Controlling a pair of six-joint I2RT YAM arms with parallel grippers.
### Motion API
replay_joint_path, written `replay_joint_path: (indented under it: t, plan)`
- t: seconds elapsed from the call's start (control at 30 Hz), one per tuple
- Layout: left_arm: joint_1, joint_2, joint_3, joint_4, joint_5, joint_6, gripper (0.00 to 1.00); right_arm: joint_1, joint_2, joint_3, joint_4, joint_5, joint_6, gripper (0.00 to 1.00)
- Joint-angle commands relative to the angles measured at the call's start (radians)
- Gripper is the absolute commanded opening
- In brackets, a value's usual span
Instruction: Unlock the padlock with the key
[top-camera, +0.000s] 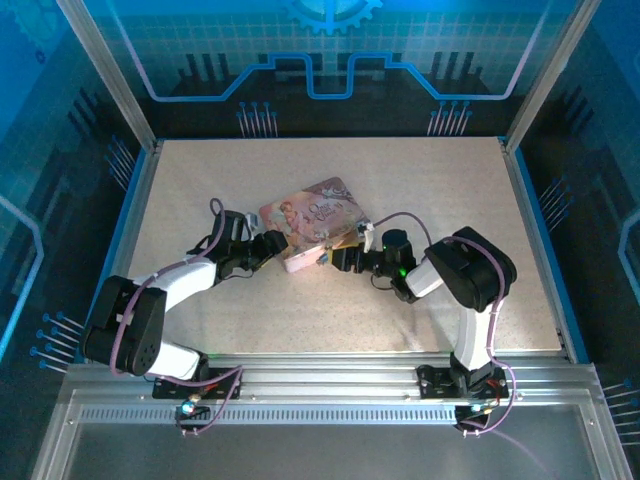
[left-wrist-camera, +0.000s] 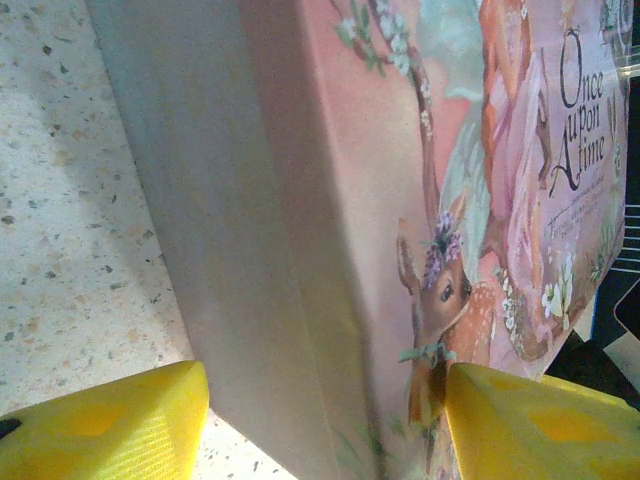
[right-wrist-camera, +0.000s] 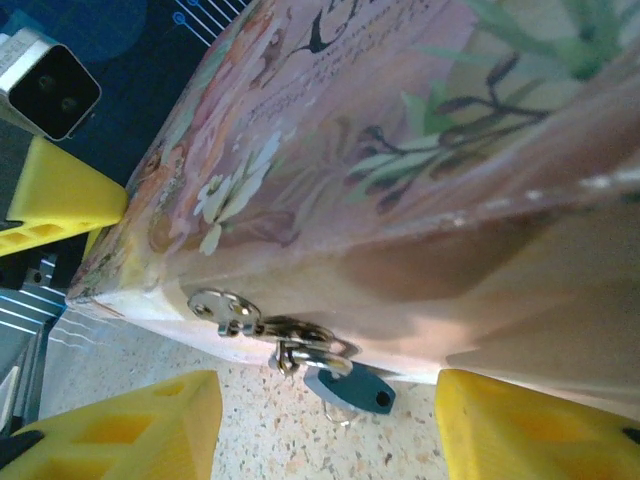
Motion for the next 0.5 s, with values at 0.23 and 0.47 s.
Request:
replay_joint_path:
  t: [0.23,0.47]
  plan:
    - [-0.020,0.042,-0.015,-0.073,-0.003,0.003,0.65,0.012,0.063,0.042,0.092,-0.042,0.019,0.53]
    - [-0.019,0.048,-0.012,-0.069,-0.003,0.000,0.64,0.014,0.070,0.039,0.116,-0.059,0.023,0.51]
